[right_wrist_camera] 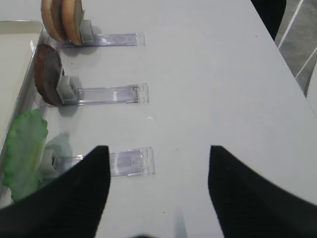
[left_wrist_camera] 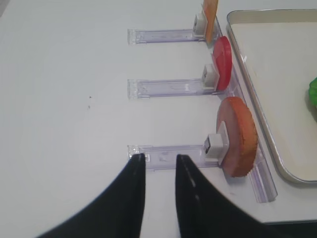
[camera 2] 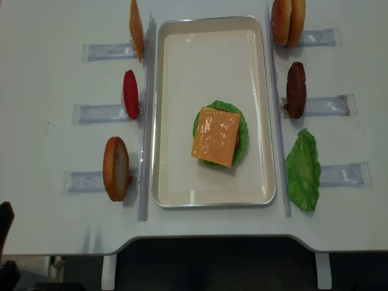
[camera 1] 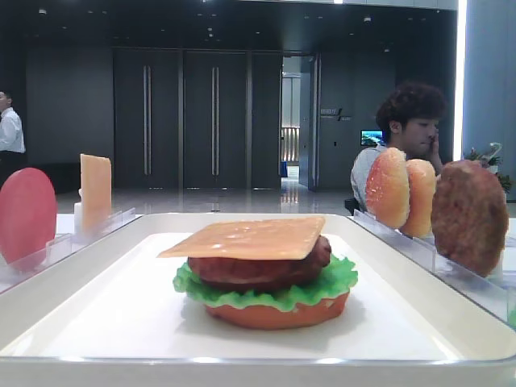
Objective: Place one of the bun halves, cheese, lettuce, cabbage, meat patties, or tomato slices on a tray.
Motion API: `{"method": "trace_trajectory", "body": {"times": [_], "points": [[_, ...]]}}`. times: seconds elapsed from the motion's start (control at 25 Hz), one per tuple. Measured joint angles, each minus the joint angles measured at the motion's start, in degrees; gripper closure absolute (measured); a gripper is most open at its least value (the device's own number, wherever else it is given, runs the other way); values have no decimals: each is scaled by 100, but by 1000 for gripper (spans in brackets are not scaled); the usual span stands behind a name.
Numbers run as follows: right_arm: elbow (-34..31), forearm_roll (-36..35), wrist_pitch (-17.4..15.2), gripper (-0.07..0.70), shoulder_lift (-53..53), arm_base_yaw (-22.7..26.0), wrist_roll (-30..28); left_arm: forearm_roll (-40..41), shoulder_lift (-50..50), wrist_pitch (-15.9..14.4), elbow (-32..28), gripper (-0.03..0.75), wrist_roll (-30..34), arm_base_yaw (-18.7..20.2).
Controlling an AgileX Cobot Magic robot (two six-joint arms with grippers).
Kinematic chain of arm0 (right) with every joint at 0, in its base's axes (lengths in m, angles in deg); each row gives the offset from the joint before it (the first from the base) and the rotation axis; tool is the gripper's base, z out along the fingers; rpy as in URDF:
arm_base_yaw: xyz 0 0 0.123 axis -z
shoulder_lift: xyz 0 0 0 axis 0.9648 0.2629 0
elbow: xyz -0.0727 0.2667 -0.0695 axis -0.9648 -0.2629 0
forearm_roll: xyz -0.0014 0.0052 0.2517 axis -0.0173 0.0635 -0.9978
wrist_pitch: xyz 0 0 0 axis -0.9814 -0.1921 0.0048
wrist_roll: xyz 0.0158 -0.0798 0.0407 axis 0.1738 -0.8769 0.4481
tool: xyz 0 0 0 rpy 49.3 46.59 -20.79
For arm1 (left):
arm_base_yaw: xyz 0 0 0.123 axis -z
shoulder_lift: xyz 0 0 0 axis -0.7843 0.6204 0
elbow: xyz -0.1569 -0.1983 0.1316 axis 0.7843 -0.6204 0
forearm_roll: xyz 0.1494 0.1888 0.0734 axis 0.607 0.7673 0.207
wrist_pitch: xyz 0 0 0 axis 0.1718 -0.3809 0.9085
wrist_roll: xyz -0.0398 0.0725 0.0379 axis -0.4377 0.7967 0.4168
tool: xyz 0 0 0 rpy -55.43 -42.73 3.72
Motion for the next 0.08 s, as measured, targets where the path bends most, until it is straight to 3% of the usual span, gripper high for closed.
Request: {"method": "trace_trajectory", "body": {"times": [0.08], "points": [[0, 0, 0, 216, 0, 0, 0, 0, 0, 0, 0, 555, -3, 0]]}}
